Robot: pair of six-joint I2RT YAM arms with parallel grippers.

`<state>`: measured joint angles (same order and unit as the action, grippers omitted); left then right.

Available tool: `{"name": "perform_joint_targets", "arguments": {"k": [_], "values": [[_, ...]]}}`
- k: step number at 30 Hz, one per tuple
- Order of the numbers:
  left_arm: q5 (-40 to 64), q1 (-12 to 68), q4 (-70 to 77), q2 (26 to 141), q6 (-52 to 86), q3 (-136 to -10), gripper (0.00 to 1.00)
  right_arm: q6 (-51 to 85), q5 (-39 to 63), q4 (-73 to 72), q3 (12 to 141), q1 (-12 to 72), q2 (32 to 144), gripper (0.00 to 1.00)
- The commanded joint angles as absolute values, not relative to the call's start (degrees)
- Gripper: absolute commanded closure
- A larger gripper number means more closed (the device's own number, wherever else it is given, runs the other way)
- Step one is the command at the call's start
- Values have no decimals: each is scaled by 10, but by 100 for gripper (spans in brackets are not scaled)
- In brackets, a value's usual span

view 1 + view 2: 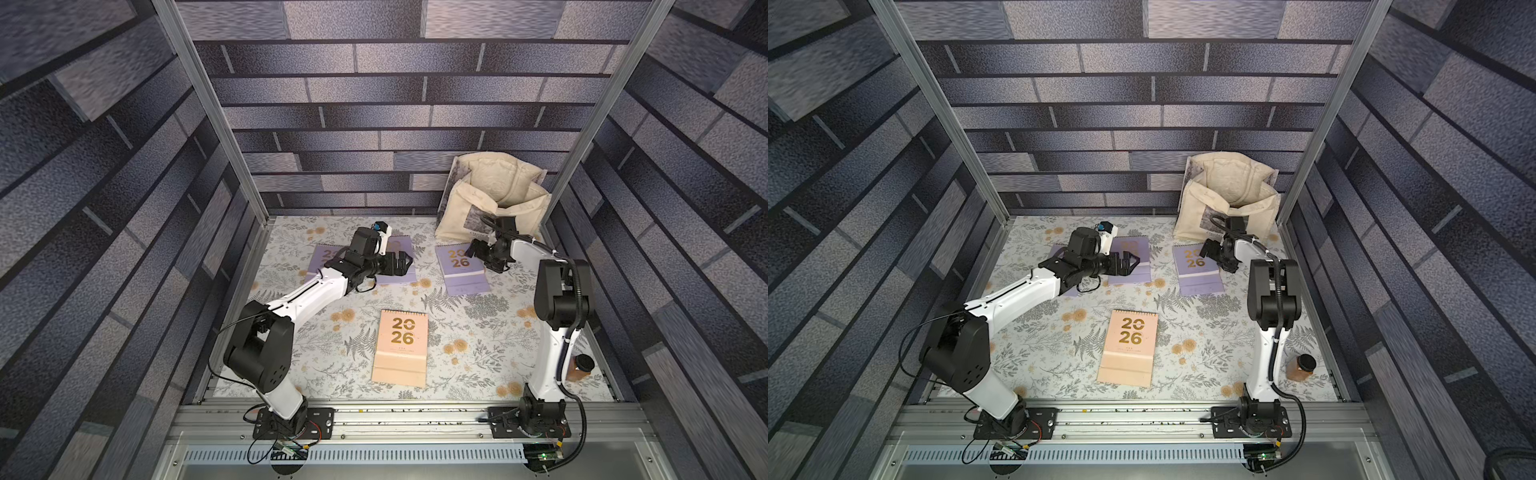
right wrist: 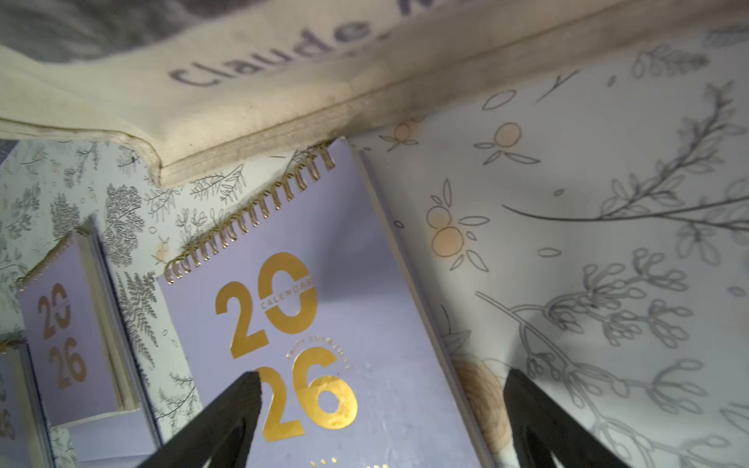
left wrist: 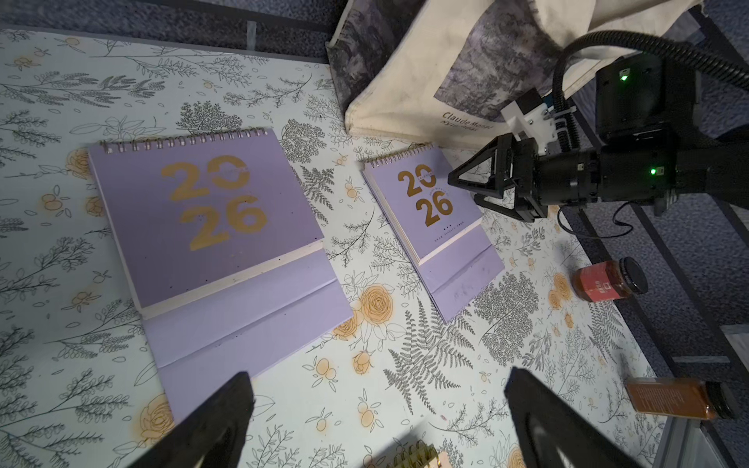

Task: Stack the calendars
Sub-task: Pick up the calendar at the center of the board.

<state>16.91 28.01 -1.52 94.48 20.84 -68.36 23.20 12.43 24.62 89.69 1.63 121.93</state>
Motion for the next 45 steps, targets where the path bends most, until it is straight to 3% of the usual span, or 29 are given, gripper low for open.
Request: {"name": "perform_joint_targets", "arguments": {"k": [1,7,25,36,45], "values": [[192,270,15,962,216,-701,0,231,159,262,896,20,1239,9],[245,275,-122,1083,215,-865,0,231,178,252,864,22,1221,12],[354,305,-212,1351,253,-1147,0,208,188,244,799,43,1170,16],[337,311,-266,1448,261,-1271,0,216,194,223,784,60,1166,18],[314,311,-381,1554,238,-1455,1,216,199,221,782,69,1165,19]]}}
